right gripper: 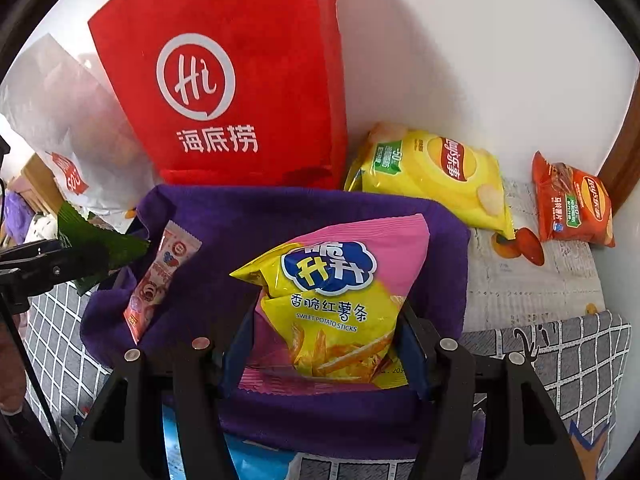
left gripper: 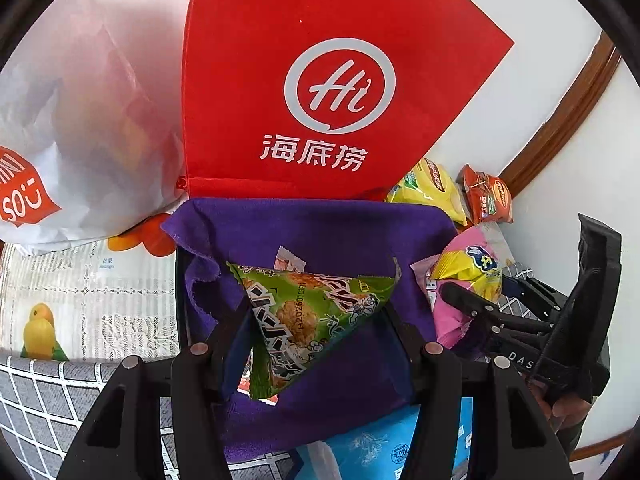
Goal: Organize snacks
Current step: 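Carry the chip bag and green snack bag in both tools over the purple towel, then lower both tools onto the towel and open them to release the bags, then withdraw both open tools from the towel back toward the snack pile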
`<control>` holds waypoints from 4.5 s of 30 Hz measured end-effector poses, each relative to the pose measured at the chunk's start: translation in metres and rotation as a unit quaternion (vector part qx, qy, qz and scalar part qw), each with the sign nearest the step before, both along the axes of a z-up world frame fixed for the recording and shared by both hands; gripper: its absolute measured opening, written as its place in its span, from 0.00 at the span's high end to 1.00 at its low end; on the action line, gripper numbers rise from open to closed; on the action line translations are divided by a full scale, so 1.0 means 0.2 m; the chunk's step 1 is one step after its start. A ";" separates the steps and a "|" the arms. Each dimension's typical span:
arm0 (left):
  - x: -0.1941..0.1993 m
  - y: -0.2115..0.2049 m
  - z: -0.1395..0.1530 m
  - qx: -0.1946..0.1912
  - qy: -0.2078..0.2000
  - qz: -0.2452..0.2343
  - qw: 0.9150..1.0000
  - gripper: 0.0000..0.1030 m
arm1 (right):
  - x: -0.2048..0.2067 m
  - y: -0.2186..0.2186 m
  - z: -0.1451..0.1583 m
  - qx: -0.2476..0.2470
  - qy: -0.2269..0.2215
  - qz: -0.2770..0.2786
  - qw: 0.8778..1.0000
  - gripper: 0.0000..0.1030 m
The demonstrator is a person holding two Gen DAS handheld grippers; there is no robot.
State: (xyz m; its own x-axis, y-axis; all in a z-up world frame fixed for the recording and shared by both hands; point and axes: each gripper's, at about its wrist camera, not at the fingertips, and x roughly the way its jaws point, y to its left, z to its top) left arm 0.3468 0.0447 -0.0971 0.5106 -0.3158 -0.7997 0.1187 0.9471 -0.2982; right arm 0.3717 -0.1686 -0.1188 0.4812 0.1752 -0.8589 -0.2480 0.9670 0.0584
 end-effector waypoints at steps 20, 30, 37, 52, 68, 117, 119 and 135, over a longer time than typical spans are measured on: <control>0.03 0.01 -0.04 -0.004 0.011 0.005 1.000 0.45 | 0.03 0.05 -0.11 -0.030 0.040 0.021 0.999 0.39; 0.04 0.01 -0.06 -0.001 0.016 0.006 1.000 0.45 | 0.03 0.06 -0.12 -0.029 0.049 0.022 0.998 0.38; 0.07 0.06 -0.09 -0.016 0.028 0.015 0.999 0.45 | 0.00 0.08 -0.06 -0.014 0.019 0.047 0.999 0.26; 0.12 -0.08 -0.26 0.019 0.084 -0.009 0.996 0.45 | -0.03 -0.02 0.10 0.017 -0.038 0.015 0.999 0.26; 0.06 -0.08 -0.11 0.003 0.072 -0.017 0.997 0.22 | -0.07 0.07 0.14 0.008 -0.064 0.007 0.998 0.26; -0.76 0.10 0.27 0.075 -0.022 0.022 0.997 0.22 | -1.19 0.08 0.14 0.040 -0.024 -0.021 0.999 0.35; -0.79 0.12 0.25 0.068 -0.016 0.024 0.997 0.22 | -1.25 0.10 0.11 0.054 -0.016 -0.008 0.998 0.35; -1.14 0.26 0.14 0.024 -0.014 0.042 0.999 0.22 | -1.45 0.33 -0.14 0.029 -0.004 0.047 0.998 0.29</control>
State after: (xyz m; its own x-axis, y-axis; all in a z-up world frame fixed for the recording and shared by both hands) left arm 0.1192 0.0959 -0.0685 0.5553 -0.2334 -0.7982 0.0457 0.9669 -0.2509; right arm 0.0822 -0.1022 -0.1469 0.4664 0.2703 -0.8423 -0.3389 0.9341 0.1121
